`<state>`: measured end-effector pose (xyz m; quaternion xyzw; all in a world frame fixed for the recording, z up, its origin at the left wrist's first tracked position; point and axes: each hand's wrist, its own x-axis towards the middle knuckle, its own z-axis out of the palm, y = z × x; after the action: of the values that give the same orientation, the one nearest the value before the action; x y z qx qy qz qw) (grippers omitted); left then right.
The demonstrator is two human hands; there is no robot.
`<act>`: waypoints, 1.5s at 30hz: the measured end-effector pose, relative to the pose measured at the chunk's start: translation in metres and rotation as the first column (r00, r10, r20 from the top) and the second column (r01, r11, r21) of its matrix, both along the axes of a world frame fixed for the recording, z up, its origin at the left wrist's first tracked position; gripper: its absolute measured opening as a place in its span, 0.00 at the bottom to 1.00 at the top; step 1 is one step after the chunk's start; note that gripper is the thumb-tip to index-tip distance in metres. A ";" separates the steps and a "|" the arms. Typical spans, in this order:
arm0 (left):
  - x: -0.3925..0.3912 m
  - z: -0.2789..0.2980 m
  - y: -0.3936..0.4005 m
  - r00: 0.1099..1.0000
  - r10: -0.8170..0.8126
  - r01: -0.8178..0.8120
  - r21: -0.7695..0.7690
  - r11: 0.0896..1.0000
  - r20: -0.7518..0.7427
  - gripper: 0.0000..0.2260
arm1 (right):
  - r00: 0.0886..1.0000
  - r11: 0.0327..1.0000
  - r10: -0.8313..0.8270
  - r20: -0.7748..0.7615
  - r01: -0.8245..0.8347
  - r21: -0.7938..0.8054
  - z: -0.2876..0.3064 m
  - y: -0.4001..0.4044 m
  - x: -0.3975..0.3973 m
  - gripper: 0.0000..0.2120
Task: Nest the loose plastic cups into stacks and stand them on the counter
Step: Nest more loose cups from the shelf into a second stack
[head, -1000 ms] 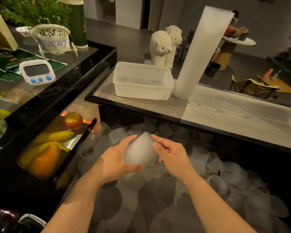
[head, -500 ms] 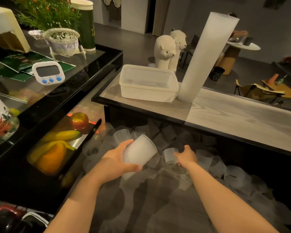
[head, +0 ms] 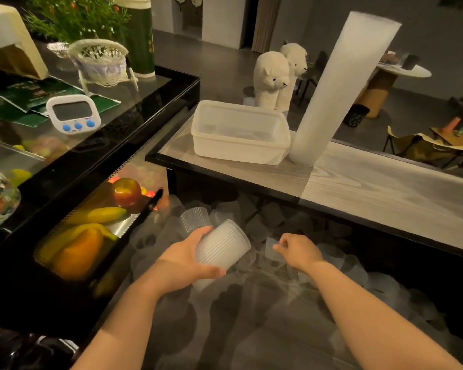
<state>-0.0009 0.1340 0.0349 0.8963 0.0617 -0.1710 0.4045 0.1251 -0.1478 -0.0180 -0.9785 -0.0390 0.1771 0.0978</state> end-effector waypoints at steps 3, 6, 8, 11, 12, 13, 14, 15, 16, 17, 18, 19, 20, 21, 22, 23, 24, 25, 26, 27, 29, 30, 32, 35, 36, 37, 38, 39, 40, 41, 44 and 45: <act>0.006 0.003 -0.007 0.999 -0.036 0.036 0.001 0.999 0.004 0.45 | 0.989 0.965 -0.148 0.014 0.141 0.223 0.018 -0.012 -0.006 0.13; 0.010 0.008 -0.017 0.997 -0.075 0.075 -0.010 0.997 0.011 0.45 | 0.925 0.664 -0.363 -0.117 0.344 0.664 0.044 -0.019 -0.024 0.13; 0.010 0.011 -0.026 0.992 -0.116 0.117 -0.026 0.993 0.041 0.45 | 0.882 0.265 -0.319 -0.347 0.434 0.861 0.063 -0.018 -0.044 0.11; 0.006 0.017 -0.039 0.982 -0.167 0.172 -0.059 0.983 0.084 0.43 | 0.851 -0.019 -0.207 -0.482 0.489 0.872 0.082 -0.018 -0.071 0.10; 0.005 0.019 -0.043 0.980 -0.180 0.186 -0.066 0.980 0.088 0.43 | 0.844 -0.052 -0.197 -0.498 0.498 0.865 0.086 -0.017 -0.078 0.10; 0.004 0.021 -0.046 0.978 -0.189 0.196 -0.081 0.977 0.086 0.44 | 0.840 -0.069 -0.195 -0.507 0.504 0.861 0.090 -0.017 -0.084 0.10; 0.002 0.024 -0.049 0.977 -0.197 0.205 -0.104 0.973 0.078 0.44 | 0.839 -0.066 -0.198 -0.506 0.504 0.861 0.092 -0.018 -0.089 0.10; 0.001 0.026 -0.051 0.976 -0.206 0.214 -0.125 0.969 0.070 0.44 | 0.840 -0.056 -0.203 -0.503 0.503 0.862 0.093 -0.020 -0.093 0.10; 0.000 0.028 -0.054 0.974 -0.217 0.224 -0.137 0.965 0.066 0.44 | 0.843 -0.039 -0.209 -0.495 0.498 0.866 0.094 -0.023 -0.096 0.11; -0.002 0.031 -0.056 0.971 -0.227 0.235 -0.139 0.962 0.068 0.44 | 0.850 -0.031 -0.210 -0.483 0.488 0.872 0.094 -0.026 -0.098 0.13; -0.003 0.032 -0.059 0.970 -0.234 0.241 -0.139 0.960 0.071 0.44 | 0.857 -0.016 -0.209 -0.471 0.478 0.878 0.093 -0.029 -0.100 0.15; -0.003 0.034 -0.062 0.969 -0.236 0.244 -0.137 0.960 0.074 0.44 | 0.866 0.008 -0.207 -0.455 0.466 0.885 0.093 -0.031 -0.102 0.16; -0.004 0.035 -0.065 0.969 -0.235 0.244 -0.136 0.960 0.078 0.43 | 0.880 0.042 -0.207 -0.427 0.444 0.895 0.094 -0.033 -0.103 0.14; -0.005 0.035 -0.067 0.969 -0.234 0.243 -0.135 0.961 0.082 0.43 | 0.897 0.095 -0.216 -0.386 0.413 0.906 0.094 -0.033 -0.104 0.11; -0.005 0.035 -0.070 0.969 -0.231 0.241 -0.133 0.961 0.086 0.43 | 0.915 0.170 -0.227 -0.333 0.374 0.912 0.095 -0.034 -0.106 0.09; -0.005 0.035 -0.072 0.969 -0.228 0.239 -0.129 0.962 0.090 0.43 | 0.935 0.257 -0.226 -0.274 0.328 0.909 0.096 -0.034 -0.107 0.09; -0.006 0.035 -0.074 0.970 -0.225 0.235 -0.123 0.964 0.091 0.43 | 0.954 0.342 -0.202 -0.221 0.280 0.897 0.096 -0.033 -0.109 0.11; -0.006 0.036 -0.077 0.971 -0.222 0.231 -0.111 0.967 0.091 0.43 | 0.968 0.416 -0.171 -0.182 0.238 0.878 0.098 -0.032 -0.111 0.13; -0.006 0.036 -0.080 0.971 -0.221 0.229 -0.096 0.969 0.091 0.43 | 0.977 0.471 -0.141 -0.159 0.207 0.858 0.099 -0.031 -0.113 0.14; -0.006 0.037 -0.082 0.971 -0.220 0.228 -0.083 0.970 0.094 0.43 | 0.981 0.508 -0.120 -0.152 0.192 0.840 0.101 -0.030 -0.115 0.14; -0.006 0.038 -0.086 0.972 -0.209 0.217 -0.068 0.974 0.103 0.42 | 0.981 0.541 -0.097 -0.170 0.195 0.818 0.103 -0.027 -0.117 0.13; -0.006 0.037 -0.087 0.973 -0.205 0.212 -0.060 0.975 0.102 0.42 | 0.980 0.548 -0.088 -0.179 0.198 0.813 0.102 -0.026 -0.117 0.12; -0.005 0.035 -0.086 0.975 -0.203 0.207 -0.037 0.978 0.088 0.42 | 0.975 0.554 -0.058 -0.213 0.209 0.805 0.103 -0.024 -0.120 0.11; -0.005 0.030 -0.086 0.980 -0.185 0.187 -0.027 0.982 0.069 0.43 | 0.965 0.483 -0.055 -0.256 0.250 0.839 0.097 -0.029 -0.118 0.11; -0.005 0.029 -0.086 0.983 -0.170 0.172 -0.033 0.985 0.065 0.43 | 0.952 0.440 -0.108 -0.287 0.305 0.845 0.089 -0.035 -0.114 0.12; -0.004 0.028 -0.085 0.987 -0.150 0.152 -0.038 0.988 0.060 0.43 | 0.938 0.405 -0.178 -0.296 0.345 0.847 0.077 -0.041 -0.106 0.13; -0.003 0.027 -0.084 0.990 -0.128 0.130 -0.040 0.991 0.055 0.43 | 0.918 0.400 -0.276 -0.283 0.378 0.835 0.061 -0.048 -0.096 0.13; -0.002 0.027 -0.082 0.993 -0.108 0.110 -0.036 0.993 0.052 0.43 | 0.888 0.437 -0.380 -0.257 0.418 0.796 0.044 -0.056 -0.086 0.12; -0.002 0.027 -0.080 0.994 -0.093 0.094 -0.030 0.995 0.050 0.43 | 0.859 0.497 -0.456 -0.232 0.462 0.735 0.026 -0.064 -0.076 0.13; -0.002 0.027 -0.078 0.996 -0.080 0.081 -0.021 0.996 0.045 0.42 | 0.840 0.561 -0.497 -0.219 0.503 0.657 0.011 -0.072 -0.068 0.16; -0.004 0.025 -0.073 0.998 -0.056 0.056 -0.004 0.998 0.031 0.43 | 0.879 0.765 -0.456 -0.141 0.468 0.442 -0.014 -0.078 -0.054 0.24; -0.005 0.023 -0.073 0.998 -0.053 0.053 -0.002 0.999 0.027 0.43 | 0.898 0.797 -0.421 -0.129 0.434 0.419 -0.019 -0.076 -0.051 0.25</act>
<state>-0.0060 0.0607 0.0579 0.8994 0.0321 -0.1695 0.4017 0.0741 -0.2243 -0.0369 -0.9118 0.1455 0.1513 0.3528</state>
